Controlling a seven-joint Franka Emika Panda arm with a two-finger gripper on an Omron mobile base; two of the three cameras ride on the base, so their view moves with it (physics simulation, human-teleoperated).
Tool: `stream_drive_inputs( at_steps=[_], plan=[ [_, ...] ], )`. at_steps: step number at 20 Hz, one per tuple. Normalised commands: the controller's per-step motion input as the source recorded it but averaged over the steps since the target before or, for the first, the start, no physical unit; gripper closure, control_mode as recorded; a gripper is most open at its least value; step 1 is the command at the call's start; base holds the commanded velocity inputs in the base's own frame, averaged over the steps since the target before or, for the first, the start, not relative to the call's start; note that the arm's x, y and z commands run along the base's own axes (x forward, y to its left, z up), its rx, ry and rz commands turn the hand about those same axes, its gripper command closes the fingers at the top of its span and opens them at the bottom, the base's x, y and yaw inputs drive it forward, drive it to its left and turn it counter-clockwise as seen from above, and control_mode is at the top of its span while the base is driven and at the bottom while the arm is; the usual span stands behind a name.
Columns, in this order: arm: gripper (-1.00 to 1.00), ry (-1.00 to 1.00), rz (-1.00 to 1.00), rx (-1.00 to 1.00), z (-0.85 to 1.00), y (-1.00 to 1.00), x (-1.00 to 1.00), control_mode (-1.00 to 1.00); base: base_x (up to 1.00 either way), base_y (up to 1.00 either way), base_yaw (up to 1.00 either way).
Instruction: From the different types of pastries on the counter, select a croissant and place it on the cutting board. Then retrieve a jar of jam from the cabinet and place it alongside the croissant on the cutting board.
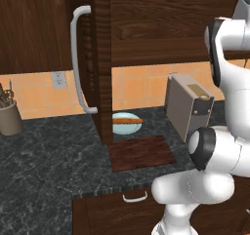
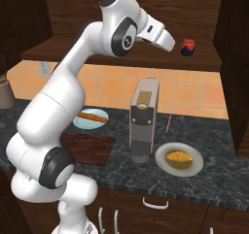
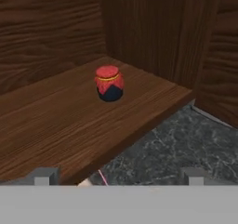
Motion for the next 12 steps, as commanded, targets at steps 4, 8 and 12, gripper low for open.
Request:
stream_drive_inputs(
  at_steps=[4, 8, 12],
  plan=[
    [-1.00, 0.00, 0.00, -0.07, -0.15, -0.25, 0.49, -1.00, 0.00, 0.00, 0.00],
    [-1.00, 0.00, 0.00, -0.02, 0.03, -0.21, 0.41, -1.00, 0.00, 0.00, 0.00],
    [-1.00, -0.01, 0.00, -0.02, 0.00, -0.31, 0.36, -1.00, 0.00, 0.00, 0.00]
  ],
)
